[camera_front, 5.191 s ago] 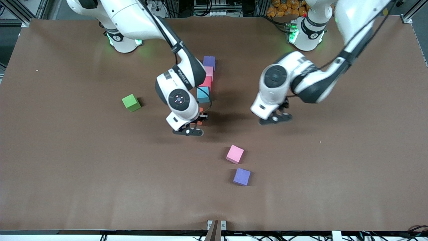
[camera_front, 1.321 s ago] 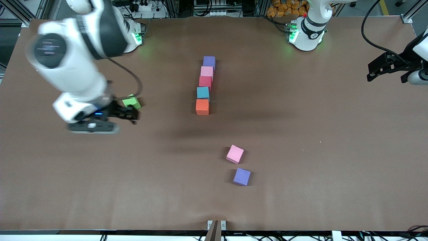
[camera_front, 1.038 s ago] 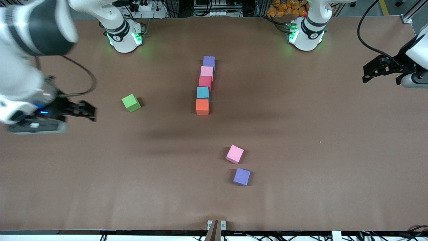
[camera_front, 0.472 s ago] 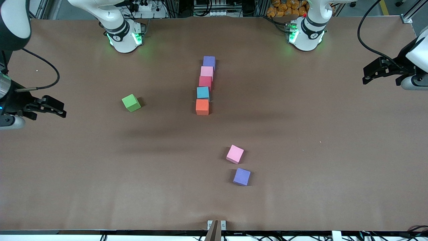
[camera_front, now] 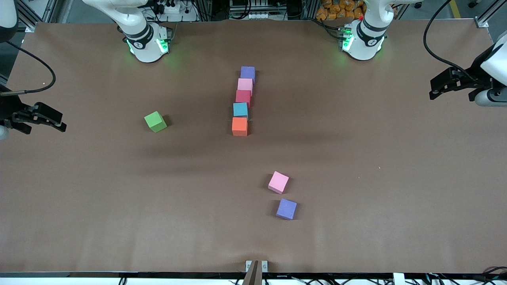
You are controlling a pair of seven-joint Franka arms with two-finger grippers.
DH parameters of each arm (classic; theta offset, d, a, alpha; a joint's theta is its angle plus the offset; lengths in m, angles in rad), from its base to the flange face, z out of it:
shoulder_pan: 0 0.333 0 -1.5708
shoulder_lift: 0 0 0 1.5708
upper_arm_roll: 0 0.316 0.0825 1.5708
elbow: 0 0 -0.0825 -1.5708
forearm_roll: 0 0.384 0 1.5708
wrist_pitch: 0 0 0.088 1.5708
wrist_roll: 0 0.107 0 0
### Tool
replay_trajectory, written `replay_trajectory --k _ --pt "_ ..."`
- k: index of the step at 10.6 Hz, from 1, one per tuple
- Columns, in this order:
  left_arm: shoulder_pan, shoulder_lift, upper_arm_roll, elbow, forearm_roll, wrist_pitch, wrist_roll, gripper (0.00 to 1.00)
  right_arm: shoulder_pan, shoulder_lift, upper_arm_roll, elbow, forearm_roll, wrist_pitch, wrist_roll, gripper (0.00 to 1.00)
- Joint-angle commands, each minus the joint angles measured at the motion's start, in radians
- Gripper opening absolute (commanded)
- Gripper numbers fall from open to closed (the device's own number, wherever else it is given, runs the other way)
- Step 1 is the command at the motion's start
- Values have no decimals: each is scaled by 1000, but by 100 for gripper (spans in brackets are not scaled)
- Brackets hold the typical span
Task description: Arrange blocks into number 1
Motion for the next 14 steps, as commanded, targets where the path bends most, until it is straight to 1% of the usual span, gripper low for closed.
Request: replay_trajectory --k 1,5,14 --pt "3 -4 1 4 -20 -4 -1 100 -31 -14 29 -31 -36 16 11 100" --pt "-2 -4 -1 4 -23 12 -3 100 -50 -9 29 -33 -36 14 6 100" --pt "1 -9 -1 4 -14 15 5 100 -50 -12 29 -26 -27 -1 1 100"
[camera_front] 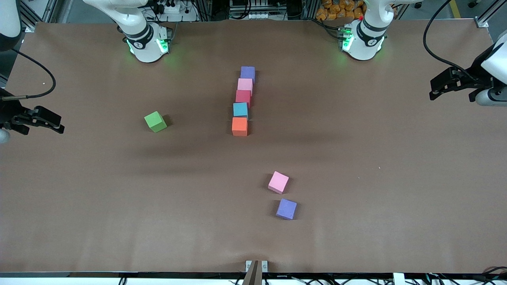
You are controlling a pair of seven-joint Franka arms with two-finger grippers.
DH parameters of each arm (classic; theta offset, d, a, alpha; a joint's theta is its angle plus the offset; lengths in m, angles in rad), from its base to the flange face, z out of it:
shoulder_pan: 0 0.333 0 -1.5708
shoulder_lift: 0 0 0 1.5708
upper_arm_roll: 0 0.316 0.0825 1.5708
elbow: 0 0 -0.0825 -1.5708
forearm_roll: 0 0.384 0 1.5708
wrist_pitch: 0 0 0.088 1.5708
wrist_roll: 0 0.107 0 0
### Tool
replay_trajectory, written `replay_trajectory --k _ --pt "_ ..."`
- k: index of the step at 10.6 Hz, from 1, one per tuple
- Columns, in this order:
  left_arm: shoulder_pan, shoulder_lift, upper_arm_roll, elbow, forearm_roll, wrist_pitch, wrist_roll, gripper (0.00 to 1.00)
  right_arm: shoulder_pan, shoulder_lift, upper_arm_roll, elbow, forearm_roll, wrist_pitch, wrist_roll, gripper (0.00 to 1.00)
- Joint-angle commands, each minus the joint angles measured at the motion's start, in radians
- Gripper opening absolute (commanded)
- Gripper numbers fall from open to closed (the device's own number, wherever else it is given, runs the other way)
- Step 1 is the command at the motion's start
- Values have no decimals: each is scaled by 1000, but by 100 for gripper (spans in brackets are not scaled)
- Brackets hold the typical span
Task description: Arrange blocks into number 1
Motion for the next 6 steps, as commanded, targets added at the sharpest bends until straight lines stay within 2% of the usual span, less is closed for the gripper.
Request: replay_trajectory --k 1,6 --pt "4 -8 0 1 -15 9 3 100 -20 -16 22 -3 -7 -38 0 100" --pt "6 -7 2 0 -9 32 3 100 -18 -24 22 3 -5 -49 3 100"
